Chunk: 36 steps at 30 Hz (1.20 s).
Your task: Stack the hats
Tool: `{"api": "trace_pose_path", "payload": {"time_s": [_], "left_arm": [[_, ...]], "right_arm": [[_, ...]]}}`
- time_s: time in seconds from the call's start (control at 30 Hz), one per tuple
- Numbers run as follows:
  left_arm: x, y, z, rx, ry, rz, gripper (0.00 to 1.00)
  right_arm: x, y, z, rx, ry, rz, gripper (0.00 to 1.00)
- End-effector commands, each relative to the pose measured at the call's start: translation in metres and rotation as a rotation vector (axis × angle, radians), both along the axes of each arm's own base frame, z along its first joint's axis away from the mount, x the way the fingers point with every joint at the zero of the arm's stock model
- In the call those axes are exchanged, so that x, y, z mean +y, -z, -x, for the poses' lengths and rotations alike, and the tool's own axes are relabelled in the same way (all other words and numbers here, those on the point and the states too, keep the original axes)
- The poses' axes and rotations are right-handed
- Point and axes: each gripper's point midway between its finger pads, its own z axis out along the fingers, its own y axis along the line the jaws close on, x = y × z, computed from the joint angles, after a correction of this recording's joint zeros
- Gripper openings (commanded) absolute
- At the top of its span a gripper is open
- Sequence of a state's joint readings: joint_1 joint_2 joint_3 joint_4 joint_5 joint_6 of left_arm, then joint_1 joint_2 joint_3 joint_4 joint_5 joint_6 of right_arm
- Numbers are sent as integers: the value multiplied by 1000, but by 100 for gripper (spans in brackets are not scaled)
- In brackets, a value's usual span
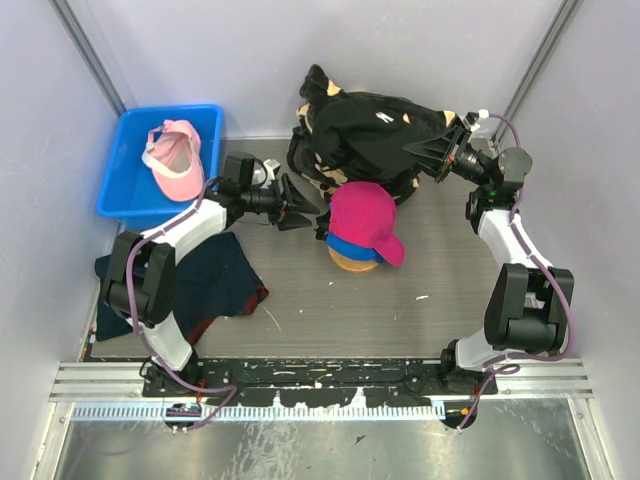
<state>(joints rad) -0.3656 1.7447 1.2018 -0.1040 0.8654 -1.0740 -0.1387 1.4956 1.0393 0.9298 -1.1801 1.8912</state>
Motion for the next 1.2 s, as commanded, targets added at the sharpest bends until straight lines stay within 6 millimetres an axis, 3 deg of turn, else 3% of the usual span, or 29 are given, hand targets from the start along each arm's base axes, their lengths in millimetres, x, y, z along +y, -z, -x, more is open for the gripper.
{"api": "trace_pose_path", "payload": {"time_s": [0.0,0.5,0.73,1.03,1.17], "left_arm": [[-9,-19,12,-20,34,12,56],[-20,-9,11,2,13,-32,55],[-20,2,8,14,3,-58,42],[-29,10,11,18,34,-73,49],[-28,14,11,22,25,-83,36]], "right_arm": [[-1,-22,5,-110,16,6,1],[0,-25,13,-136,21,22,1],[1,-25,16,-138,23,26,1],[2,-26,23,-152,24,39,1],[2,-25,25,-153,24,42,1]]}}
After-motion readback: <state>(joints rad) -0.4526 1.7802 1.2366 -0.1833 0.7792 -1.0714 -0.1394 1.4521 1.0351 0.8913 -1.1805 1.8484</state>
